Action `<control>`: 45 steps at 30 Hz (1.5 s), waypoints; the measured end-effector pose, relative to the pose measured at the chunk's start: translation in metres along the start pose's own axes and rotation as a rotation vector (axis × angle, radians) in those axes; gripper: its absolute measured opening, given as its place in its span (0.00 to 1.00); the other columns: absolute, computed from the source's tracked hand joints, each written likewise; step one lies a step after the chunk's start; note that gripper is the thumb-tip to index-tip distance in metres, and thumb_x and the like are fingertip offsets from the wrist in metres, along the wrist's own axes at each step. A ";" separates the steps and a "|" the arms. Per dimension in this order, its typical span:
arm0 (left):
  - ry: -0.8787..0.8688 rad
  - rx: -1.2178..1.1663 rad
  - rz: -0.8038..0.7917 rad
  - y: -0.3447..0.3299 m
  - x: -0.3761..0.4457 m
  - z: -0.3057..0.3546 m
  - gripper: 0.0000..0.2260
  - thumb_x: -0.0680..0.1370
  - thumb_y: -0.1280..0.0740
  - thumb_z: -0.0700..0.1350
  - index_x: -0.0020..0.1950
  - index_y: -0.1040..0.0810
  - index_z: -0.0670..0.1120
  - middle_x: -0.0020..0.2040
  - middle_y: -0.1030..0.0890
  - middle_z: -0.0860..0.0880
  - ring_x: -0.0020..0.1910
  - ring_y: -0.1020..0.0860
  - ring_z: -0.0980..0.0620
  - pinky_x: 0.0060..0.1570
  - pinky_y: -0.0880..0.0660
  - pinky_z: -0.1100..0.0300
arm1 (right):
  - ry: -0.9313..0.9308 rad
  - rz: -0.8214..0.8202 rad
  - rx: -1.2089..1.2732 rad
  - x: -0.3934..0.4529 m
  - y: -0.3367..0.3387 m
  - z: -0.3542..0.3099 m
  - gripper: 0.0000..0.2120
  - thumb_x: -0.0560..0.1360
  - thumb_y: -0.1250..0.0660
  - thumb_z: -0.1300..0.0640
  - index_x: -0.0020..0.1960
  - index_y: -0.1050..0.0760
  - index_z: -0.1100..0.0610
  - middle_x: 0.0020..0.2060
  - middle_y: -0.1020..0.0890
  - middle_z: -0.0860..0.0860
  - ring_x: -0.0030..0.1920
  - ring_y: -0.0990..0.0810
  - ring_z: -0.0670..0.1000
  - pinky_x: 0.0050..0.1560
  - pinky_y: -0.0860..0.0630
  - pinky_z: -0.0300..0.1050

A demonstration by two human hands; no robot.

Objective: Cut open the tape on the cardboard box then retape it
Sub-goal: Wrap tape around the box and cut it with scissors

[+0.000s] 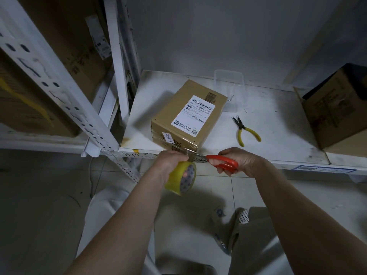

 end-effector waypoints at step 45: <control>-0.514 0.357 0.196 0.065 0.027 0.038 0.12 0.74 0.31 0.40 0.31 0.25 0.51 0.74 0.37 0.58 0.68 0.34 0.60 0.67 0.39 0.59 | 0.477 0.824 -0.323 0.000 -0.016 -0.051 0.39 0.63 0.32 0.33 0.69 0.37 0.46 0.69 0.38 0.55 0.66 0.32 0.56 0.62 0.28 0.54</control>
Point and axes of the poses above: each hand's wrist, its own x-axis towards the middle knuckle, its own y-axis out of the back of the hand, z = x × y, the point moved 7 cm from there along x, towards the middle knuckle
